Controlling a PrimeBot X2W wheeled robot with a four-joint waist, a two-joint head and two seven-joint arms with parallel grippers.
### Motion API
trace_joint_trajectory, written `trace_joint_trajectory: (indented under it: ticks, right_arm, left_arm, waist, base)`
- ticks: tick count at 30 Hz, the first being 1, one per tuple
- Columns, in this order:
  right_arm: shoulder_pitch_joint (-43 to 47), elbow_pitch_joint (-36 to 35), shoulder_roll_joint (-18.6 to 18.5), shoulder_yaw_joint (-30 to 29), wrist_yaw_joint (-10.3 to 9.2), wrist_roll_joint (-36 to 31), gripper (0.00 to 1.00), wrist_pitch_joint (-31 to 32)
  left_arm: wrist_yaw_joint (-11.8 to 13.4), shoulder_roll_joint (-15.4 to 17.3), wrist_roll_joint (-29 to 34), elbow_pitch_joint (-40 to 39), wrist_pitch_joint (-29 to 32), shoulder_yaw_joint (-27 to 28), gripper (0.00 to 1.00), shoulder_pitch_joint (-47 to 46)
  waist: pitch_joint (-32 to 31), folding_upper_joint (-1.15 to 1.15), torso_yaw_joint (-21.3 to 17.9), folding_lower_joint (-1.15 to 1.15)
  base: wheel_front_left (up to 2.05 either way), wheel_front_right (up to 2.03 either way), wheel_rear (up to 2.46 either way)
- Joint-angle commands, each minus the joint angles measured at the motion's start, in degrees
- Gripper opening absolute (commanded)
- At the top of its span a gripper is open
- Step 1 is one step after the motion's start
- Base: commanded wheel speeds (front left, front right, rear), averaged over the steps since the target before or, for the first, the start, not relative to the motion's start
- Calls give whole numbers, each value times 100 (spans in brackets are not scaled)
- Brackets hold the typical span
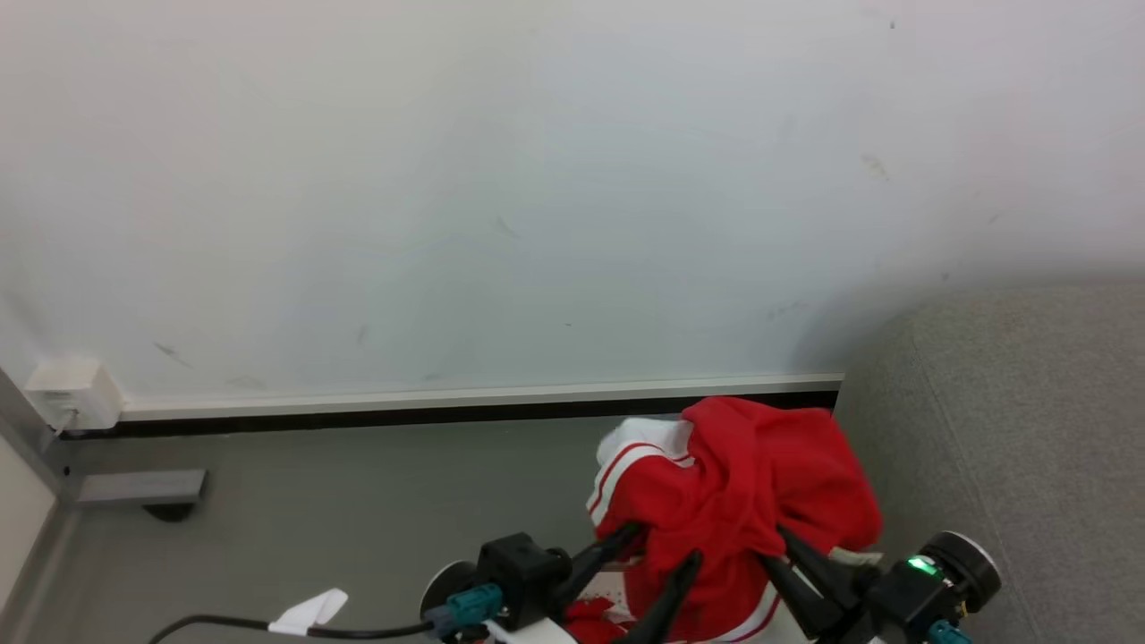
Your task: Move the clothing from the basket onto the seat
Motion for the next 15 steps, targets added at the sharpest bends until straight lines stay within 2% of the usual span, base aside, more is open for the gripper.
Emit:
trace_joint_trajectory:
  ticks: [1,7,15]
  right_arm:
    - [74,-56,-59,-94,-14,46,0,-47]
    - [265,-306,-204,-617,-14,50,0,-46]
    - [520,-646,-345,-1166,-13,10,0,-50]
  left_arm:
    - [39,35,92,39,-74,12,100,58]
    - [83,33,177,258,-261,-28,100,108]
    - [61,-93,303,511,-490,-102,100,-5]
  waist:
    - [18,0,-96,0]
    - [90,0,-600,0]
    - [244,0,-1472,0]
  base:
    - [0,0,0]
    - [0,0,0]
    - [0,0,0]
